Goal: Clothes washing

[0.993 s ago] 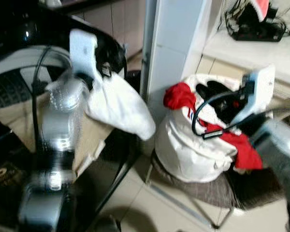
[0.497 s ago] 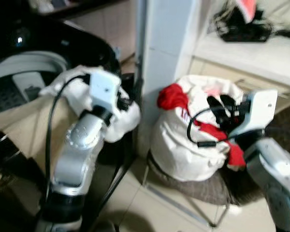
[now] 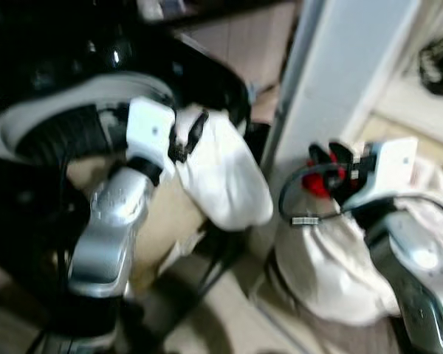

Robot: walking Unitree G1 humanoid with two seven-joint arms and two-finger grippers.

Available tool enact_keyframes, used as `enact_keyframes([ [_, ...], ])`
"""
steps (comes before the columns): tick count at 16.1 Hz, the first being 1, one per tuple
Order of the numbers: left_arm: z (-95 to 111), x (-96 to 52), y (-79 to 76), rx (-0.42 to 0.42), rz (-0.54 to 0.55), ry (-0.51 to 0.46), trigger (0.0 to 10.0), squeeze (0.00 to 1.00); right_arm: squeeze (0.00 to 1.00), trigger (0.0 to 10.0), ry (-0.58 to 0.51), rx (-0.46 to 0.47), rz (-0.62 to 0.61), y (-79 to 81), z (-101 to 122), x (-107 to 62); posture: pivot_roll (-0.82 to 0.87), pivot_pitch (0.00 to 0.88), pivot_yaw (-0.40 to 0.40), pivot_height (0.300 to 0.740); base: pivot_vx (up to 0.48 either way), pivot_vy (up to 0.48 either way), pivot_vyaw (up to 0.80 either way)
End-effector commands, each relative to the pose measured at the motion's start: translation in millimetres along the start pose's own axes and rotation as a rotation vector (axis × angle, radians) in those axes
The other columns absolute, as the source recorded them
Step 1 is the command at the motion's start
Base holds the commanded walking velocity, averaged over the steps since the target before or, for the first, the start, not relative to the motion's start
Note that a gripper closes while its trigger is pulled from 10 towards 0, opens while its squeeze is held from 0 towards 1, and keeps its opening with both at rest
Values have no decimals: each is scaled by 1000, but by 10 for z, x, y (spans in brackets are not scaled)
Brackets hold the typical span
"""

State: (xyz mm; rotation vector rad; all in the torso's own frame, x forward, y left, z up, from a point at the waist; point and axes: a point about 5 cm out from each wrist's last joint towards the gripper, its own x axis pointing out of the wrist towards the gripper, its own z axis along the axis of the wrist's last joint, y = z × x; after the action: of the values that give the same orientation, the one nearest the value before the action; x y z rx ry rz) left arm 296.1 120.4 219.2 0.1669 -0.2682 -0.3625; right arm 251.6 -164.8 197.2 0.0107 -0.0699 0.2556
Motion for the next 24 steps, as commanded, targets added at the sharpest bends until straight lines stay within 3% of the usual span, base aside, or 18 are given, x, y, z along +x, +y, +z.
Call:
enact_keyframes([
  [1,46,17,-61,1,-21,-6,10000,0,0,10000,-8,-2,-38,-79,5,-13,-67,47,-22,740,356,0,0],
  [4,29,2,-110,-15,-34,7,10000,0,0,10000,-11,16,-44,-73,2,-21,-69,48,-23,740,356,0,0],
  [7,-45,-51,-159,-154,-12,39,10000,0,0,10000,-9,40,-42,-68,-6,-39,-77,50,-27,740,104,0,0],
  [9,-50,-53,-159,-84,-26,50,10000,0,0,10000,-8,45,-38,-49,-3,-35,-78,51,-28,740,0,0,0],
  [12,-49,-43,-161,-88,-30,55,10000,0,0,10000,-2,65,-46,-36,-14,-38,-82,51,-24,740,0,-325,0],
  [18,-42,-11,-181,-86,-53,54,10000,0,0,10000,6,117,-77,13,-31,-104,-97,51,-4,740,0,-404,-782],
  [20,-57,2,-191,-158,-72,71,10000,0,0,10000,9,126,-81,30,-37,-117,-97,50,-1,740,0,231,-788],
  [24,-86,23,-131,-124,-46,97,10000,0,0,10000,22,120,-103,18,-45,-118,-101,40,2,740,0,238,-330],
])
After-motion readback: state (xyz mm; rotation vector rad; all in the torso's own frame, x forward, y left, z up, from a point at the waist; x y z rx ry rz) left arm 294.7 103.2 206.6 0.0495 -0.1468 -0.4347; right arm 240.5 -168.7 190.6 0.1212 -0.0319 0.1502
